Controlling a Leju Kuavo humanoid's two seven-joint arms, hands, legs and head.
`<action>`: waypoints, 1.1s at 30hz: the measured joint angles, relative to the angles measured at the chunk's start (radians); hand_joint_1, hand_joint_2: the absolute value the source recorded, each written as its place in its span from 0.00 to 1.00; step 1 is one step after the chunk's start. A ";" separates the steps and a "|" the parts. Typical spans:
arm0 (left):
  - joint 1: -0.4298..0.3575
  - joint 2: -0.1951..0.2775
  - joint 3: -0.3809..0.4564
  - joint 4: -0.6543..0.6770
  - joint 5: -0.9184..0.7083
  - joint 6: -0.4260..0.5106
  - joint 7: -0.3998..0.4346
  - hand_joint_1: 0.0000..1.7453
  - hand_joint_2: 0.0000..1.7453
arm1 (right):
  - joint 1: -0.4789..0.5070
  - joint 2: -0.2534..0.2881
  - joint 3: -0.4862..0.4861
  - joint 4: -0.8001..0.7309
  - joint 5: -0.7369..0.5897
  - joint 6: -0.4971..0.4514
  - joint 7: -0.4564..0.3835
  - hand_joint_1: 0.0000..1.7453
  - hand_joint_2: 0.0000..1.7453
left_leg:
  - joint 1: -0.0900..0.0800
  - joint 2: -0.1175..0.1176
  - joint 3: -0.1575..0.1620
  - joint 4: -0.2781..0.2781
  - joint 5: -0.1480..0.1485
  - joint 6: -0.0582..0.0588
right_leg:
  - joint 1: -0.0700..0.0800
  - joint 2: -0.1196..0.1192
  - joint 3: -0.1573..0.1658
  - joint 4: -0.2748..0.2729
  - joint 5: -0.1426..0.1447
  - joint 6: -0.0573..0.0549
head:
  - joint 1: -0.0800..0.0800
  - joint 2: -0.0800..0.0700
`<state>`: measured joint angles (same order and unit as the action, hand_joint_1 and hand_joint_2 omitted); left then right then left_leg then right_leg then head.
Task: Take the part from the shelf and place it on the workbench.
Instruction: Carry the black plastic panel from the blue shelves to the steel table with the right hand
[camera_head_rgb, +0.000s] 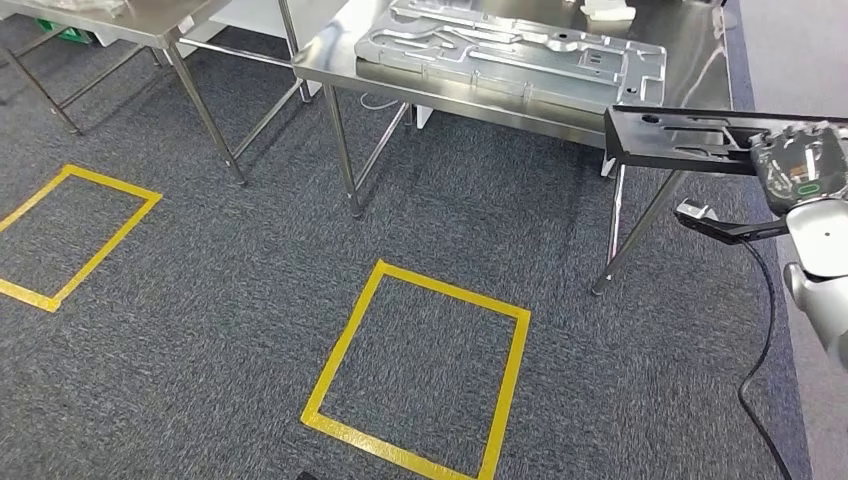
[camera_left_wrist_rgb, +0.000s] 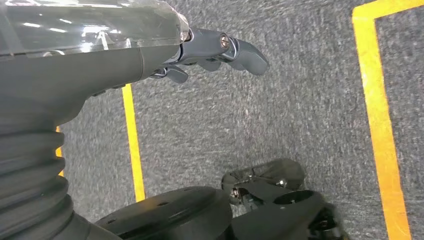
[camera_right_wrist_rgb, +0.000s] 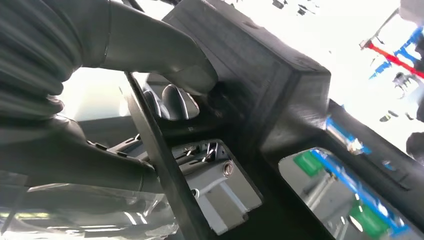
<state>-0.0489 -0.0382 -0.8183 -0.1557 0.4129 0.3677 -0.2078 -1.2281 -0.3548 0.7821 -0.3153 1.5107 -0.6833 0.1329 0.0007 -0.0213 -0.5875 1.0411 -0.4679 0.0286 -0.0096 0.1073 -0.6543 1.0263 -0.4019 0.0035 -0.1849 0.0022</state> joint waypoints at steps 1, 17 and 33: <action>-0.001 0.000 0.000 0.000 0.001 0.000 -0.001 0.00 1.00 | 0.004 -0.007 0.000 0.000 0.003 0.002 0.000 1.00 1.00 | 0.000 0.000 0.003 -0.011 0.000 -0.001 | -0.001 0.003 -0.002 0.000 0.001 0.005 | 0.000 0.000; -0.003 -0.007 0.100 0.000 0.144 -0.065 -0.008 0.00 1.00 | 0.021 -0.022 0.001 0.000 0.008 0.006 0.027 1.00 1.00 | -0.010 -0.012 0.008 -0.034 0.015 0.021 | -0.008 -0.016 0.007 -0.016 0.029 0.034 | 0.000 0.000; 0.003 0.002 0.113 0.000 0.143 -0.064 0.058 0.00 1.00 | 0.039 -0.011 0.002 -0.001 0.032 0.021 0.054 1.00 1.00 | 0.038 0.039 0.124 -0.049 -0.066 -0.070 | -0.045 -0.108 -0.012 -0.006 0.003 0.038 | 0.001 0.000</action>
<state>-0.0456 -0.0359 -0.7053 -0.1553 0.5561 0.3041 -0.1495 -1.1893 -0.3662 0.7846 -0.3162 1.5432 -0.6621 0.1866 0.0388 0.0182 -0.4632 0.9919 -0.5336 -0.0413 -0.0543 -0.0011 -0.6659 1.0204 -0.3993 0.0413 -0.1838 0.0023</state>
